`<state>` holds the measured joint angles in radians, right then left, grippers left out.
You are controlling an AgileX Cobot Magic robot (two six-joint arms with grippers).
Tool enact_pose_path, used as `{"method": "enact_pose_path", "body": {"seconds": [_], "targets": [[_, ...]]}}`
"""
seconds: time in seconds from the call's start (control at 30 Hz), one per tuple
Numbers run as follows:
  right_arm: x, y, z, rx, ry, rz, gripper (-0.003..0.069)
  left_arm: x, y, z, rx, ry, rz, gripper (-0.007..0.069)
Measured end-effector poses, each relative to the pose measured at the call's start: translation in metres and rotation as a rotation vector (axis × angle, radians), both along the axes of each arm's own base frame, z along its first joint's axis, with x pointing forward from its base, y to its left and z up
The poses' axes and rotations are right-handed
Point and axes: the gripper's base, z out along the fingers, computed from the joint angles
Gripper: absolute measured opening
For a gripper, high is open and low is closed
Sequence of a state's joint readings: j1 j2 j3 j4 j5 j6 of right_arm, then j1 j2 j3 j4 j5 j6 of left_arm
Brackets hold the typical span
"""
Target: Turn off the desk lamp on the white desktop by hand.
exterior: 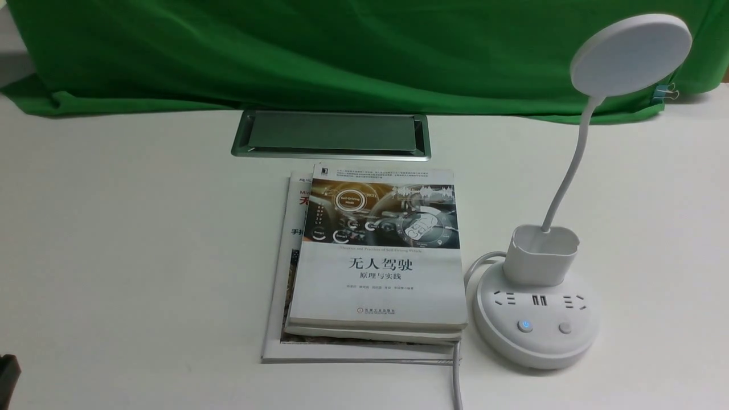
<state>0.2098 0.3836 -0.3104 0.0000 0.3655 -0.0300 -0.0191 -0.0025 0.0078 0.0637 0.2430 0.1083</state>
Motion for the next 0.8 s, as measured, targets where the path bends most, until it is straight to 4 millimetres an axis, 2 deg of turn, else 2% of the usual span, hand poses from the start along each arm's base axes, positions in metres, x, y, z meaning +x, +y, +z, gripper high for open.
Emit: {"method": "enact_pose_path", "body": {"seconds": [0.03,0.07,0.13,0.23,0.37,0.8], "targets": [[-0.006,-0.003,-0.011,-0.004,-0.053,-0.017,0.0054,0.0,0.0,0.0,0.0,0.0,0.0,0.002],[-0.007,-0.004,-0.013,-0.002,-0.063,-0.025,0.0054,0.0,0.0,0.0,0.0,0.0,0.0,0.002],[-0.019,-0.008,-0.043,-0.022,-0.14,-0.05,0.0054,0.0,0.0,0.0,-0.002,0.0,0.0,0.002],[-0.026,-0.011,-0.065,-0.037,-0.177,-0.071,0.0054,0.0,0.0,0.0,-0.002,0.0,0.0,0.002],[-0.03,-0.012,-0.067,-0.036,-0.226,-0.081,0.0054,0.0,0.0,0.0,-0.001,0.0,0.0,0.002],[-0.031,-0.012,-0.069,-0.055,-0.206,-0.076,0.0051,0.0,0.0,0.0,-0.001,0.0,0.0,0.002]]}}
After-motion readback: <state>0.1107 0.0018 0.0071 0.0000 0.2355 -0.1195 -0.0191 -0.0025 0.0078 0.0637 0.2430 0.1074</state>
